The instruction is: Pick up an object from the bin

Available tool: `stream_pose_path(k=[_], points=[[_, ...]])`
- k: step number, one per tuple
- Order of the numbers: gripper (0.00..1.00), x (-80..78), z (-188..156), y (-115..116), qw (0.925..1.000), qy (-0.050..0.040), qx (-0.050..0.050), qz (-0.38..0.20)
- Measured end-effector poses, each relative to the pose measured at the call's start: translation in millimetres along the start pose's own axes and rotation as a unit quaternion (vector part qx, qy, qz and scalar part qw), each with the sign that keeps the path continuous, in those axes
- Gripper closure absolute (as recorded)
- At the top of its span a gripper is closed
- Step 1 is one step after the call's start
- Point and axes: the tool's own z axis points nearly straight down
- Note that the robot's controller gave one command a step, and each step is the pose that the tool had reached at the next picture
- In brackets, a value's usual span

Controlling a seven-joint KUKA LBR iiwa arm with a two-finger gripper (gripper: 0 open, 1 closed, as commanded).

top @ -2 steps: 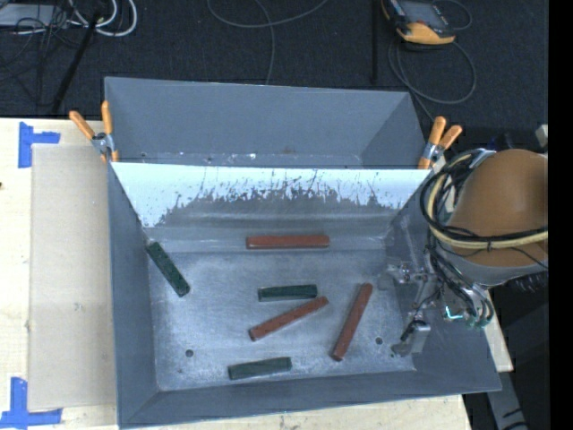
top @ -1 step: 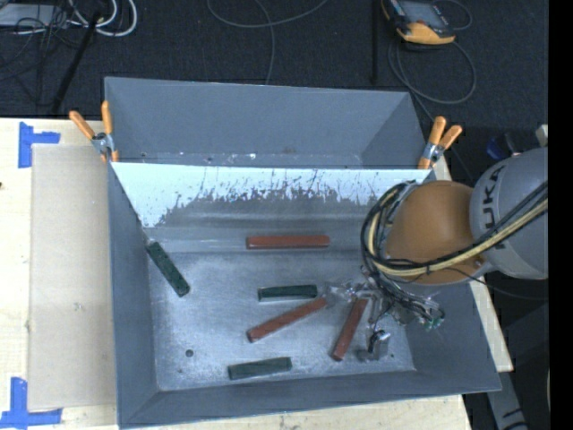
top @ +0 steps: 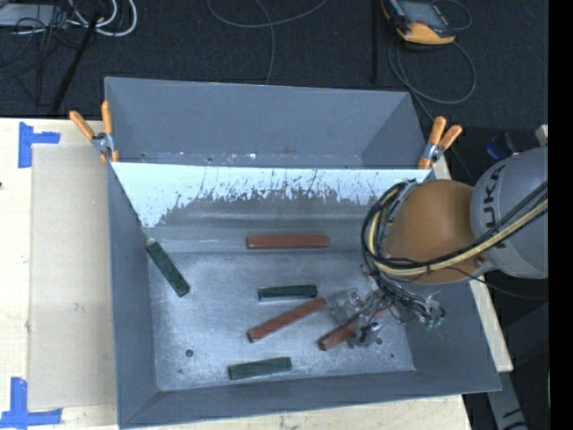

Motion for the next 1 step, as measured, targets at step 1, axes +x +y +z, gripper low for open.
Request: stream_pose_path(k=[1], points=[[1.00,9.3,-171.2,13.5,0.9966,-0.0035,0.002,-0.082]])
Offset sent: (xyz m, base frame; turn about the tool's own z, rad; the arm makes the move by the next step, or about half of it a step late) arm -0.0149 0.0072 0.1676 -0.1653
